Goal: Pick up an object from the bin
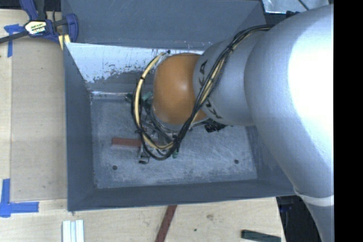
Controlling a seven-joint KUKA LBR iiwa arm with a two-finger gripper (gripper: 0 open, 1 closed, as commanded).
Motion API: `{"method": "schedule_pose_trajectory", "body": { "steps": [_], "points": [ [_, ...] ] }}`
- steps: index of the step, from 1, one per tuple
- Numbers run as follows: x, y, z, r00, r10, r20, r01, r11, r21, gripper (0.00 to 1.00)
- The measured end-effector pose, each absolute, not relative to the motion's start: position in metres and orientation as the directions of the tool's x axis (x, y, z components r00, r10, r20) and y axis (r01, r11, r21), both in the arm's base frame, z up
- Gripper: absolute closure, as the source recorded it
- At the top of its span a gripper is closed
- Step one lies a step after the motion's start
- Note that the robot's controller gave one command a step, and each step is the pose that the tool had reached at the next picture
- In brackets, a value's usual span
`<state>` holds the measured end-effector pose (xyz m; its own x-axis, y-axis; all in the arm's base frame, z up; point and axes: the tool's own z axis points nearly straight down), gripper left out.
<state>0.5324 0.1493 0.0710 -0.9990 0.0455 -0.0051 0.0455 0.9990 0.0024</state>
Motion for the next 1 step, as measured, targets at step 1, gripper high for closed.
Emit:
{"method": "schedule_pose_trajectory", "body": {
  "steps": [1],
  "points": [
    [0.5324,0.1493,0.0709,-0.999,0.046,-0.005,0.046,0.999,0.002,1.0]
  ]
}}
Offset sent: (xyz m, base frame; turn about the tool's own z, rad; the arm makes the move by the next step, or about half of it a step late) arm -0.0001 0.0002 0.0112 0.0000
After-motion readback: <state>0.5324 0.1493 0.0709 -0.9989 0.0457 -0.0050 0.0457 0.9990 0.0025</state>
